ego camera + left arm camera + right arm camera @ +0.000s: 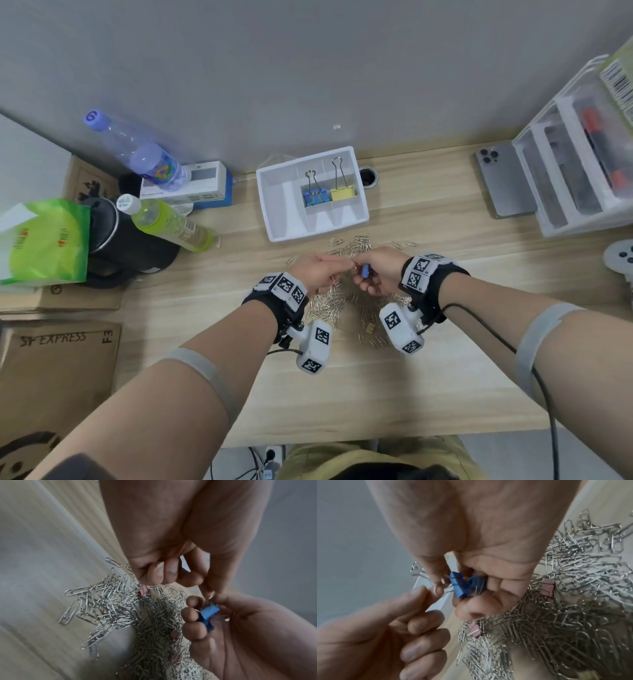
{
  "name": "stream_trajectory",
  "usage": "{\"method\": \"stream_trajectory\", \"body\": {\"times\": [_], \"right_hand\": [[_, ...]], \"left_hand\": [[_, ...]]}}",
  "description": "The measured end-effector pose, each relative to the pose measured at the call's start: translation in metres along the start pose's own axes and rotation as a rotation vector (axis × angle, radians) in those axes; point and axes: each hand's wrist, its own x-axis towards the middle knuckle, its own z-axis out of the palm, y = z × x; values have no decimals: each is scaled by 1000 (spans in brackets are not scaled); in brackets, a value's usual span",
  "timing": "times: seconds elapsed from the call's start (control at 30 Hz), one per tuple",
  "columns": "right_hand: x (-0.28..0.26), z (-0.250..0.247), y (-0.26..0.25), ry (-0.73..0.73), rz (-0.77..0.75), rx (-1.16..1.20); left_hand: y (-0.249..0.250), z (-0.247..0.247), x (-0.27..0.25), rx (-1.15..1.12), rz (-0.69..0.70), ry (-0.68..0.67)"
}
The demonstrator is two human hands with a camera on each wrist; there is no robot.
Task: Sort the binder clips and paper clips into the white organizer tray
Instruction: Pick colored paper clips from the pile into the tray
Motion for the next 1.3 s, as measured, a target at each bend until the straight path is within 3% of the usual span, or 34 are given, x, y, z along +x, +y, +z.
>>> {"method": "stream_trajectory", "body": {"times": [0.13, 0.23, 0.3, 0.53, 0.8, 1.07, 1.3], "right_hand": [[3, -12, -14, 83, -69, -6], [7, -19, -34, 168, -163, -102], [9, -19, -52, 188, -229, -196], [39, 21, -103, 236, -364, -556], [52, 48, -104, 224, -400, -713], [41, 13, -84, 314, -490, -537], [19, -30, -46, 318, -352, -651]], "left_hand": [[17, -12, -1, 62, 5, 103], [22, -32, 7, 149, -62, 260], [23, -44, 12, 142, -97, 281], [5, -68, 22, 197, -142, 244], [-10, -79, 23, 312, -194, 96], [9, -55, 17, 529, -132, 29], [15, -33, 13, 737, -43, 38]]}}
